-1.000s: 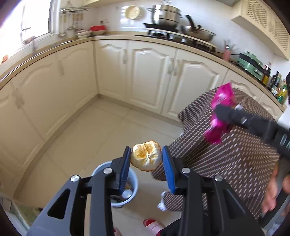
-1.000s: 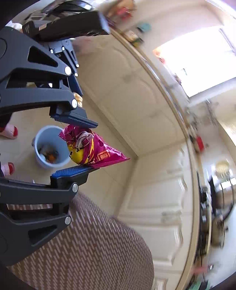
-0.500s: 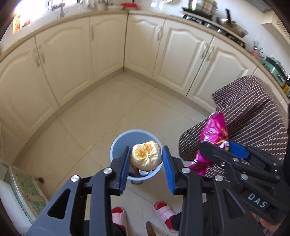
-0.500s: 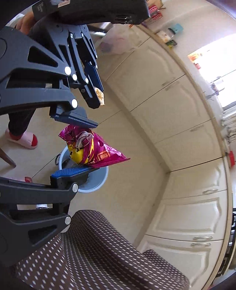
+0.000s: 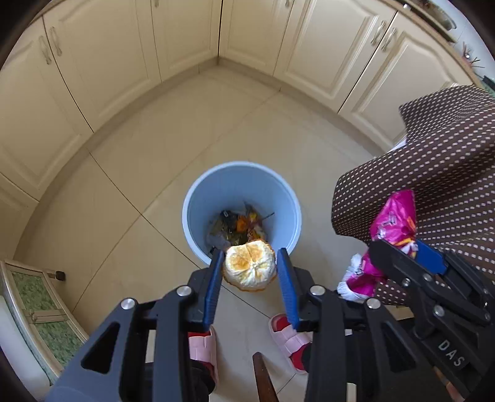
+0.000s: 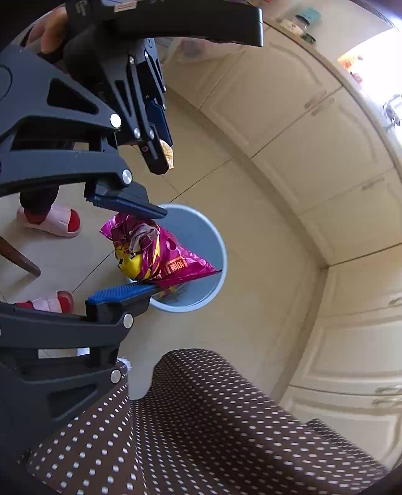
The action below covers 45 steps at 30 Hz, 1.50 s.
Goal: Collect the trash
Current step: 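Carry the bread piece and pink wrapper over the blue bin, then open both tools to drop the bread and pink wrapper into the bin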
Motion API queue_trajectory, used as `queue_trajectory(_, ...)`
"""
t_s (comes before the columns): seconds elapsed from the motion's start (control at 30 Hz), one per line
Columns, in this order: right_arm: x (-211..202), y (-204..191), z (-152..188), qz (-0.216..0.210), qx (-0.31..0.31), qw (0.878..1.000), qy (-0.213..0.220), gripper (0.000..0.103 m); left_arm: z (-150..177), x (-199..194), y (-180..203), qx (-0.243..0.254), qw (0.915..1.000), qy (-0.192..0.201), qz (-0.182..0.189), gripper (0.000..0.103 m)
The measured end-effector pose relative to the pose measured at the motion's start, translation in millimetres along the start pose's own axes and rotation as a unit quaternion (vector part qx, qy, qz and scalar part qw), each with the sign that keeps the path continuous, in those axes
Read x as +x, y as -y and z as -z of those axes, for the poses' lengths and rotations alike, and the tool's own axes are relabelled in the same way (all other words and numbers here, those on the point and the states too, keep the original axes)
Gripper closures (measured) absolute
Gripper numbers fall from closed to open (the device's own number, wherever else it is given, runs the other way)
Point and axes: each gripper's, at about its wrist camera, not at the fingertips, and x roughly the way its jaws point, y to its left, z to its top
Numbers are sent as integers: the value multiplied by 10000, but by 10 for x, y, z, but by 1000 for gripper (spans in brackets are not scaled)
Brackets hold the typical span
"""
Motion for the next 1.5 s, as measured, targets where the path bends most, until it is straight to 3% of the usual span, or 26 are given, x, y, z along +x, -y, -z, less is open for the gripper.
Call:
queue_trajectory(0.13,152,111,-38,23,181,9998,-97,63,-175,201,10,-47,9999,-117,21,68)
queue_trajectory(0.33,311,167,-148,7,318,9994,-115,63,-488,256,-97,-243,9997,15,102,66)
queue_trajectory(0.4,349,147,-174,12,351,9993,-109,63,-550,211,-138,-306,9994,104,125,40)
queue_trajectory(0.43,365,155,-181,10,362,9993,-111,63,-569,181,-167,-342,9992,187,78,38)
queue_trajectory(0.93,697,-156,-181,-143,313,9986,-394,63,-164,116,-692,-949,9950,44,-319,37)
queue_trajectory(1.13,823,-317,-312,-156,199,9987,-447,63,-153,-27,-850,-1003,9931,200,-568,34)
queue_trajectory(1.3,832,-499,-540,-111,58,9997,-203,61,-210,-202,-859,-998,9922,388,-644,34)
queue_trajectory(1.33,821,-517,-573,-117,58,9999,-108,58,-222,-236,-856,-998,9919,425,-659,33)
queue_trajectory(1.37,792,-545,-618,-127,31,9999,47,47,-233,-297,-849,-1006,9914,495,-672,33)
queue_trajectory(1.5,668,-561,-684,-38,-37,9995,305,43,-249,-527,-819,-1018,9880,799,-847,31)
